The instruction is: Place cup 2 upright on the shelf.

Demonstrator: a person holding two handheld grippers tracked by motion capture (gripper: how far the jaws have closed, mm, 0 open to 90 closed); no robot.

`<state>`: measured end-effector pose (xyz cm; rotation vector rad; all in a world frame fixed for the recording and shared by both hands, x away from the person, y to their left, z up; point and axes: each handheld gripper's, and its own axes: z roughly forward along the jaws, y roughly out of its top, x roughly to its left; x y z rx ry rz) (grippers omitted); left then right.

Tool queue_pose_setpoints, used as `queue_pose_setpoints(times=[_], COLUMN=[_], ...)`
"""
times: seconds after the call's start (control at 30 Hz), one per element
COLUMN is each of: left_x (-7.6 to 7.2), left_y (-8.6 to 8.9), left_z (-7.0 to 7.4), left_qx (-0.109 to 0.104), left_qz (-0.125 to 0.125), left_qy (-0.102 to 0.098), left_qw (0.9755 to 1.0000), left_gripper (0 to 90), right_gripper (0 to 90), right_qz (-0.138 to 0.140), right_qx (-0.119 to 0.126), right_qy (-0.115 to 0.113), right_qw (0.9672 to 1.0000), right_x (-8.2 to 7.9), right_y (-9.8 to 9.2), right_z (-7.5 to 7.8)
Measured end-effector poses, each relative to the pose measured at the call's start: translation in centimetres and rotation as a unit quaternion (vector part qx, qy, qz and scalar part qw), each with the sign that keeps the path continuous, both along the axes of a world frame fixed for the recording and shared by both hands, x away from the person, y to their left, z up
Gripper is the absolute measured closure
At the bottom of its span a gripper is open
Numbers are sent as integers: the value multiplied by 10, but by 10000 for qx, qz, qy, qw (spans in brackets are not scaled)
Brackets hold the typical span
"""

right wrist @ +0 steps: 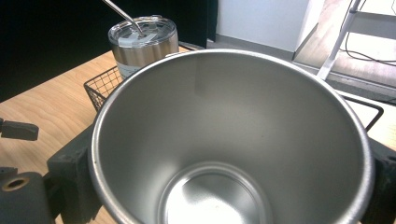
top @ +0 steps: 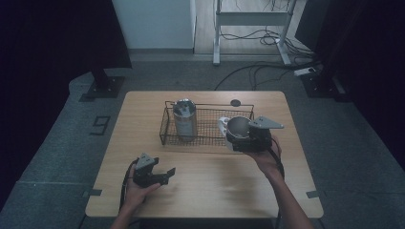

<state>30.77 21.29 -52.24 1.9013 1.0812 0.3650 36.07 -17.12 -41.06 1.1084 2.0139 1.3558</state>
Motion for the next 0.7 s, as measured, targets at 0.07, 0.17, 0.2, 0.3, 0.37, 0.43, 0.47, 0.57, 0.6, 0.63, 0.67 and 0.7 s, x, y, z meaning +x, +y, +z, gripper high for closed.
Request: queue_pose_setpoints(times=[0.07,0.17,0.2,0.3,0.37,0.43,0.47,0.57,0.6,0.63,0.67,0.7], left_x=[0,0,0,0,0,0,0,0,0,0,0,0], left_y=[0,0,0,0,0,0,0,0,0,0,0,0], left_z=[0,0,0,0,0,0,0,0,0,0,0,0], left_qx=[-6,-6,-6,-5,1,-2,-3,-9,-5,-5,-5,-5], left_qz=[-1,4,4,-1,-6,-3,1,7,6,6,3,3], left_qy=[-2,-3,-2,1,1,-1,-2,-5,-7,-7,-6,-6], left_qw=[10000,10000,10000,10000,10000,10000,10000,10000,10000,10000,10000,10000], left_gripper=[130,130,130,130,130,130,130,131,131,131,131,131], right_gripper=[66,66,66,66,66,66,66,66,66,66,66,66], right_qz=[1,2,-3,-11,-26,-37,-46,-70,-81,-83,-88,-98], right_qx=[0,-5,3,6,-2,-3,-1,-8,9,20,19,8], right_qy=[15,15,22,26,41,44,46,40,36,47,53,65], right_qw=[10000,10000,10000,10000,10000,10000,10000,10000,10000,10000,9999,9999], right_x=[2,4,5,7,10,13,14,17,18,19,20,21], right_y=[0,0,0,0,0,-1,-1,-1,-1,-2,-2,-2], right_z=[0,0,0,1,1,1,1,2,2,2,2,2])
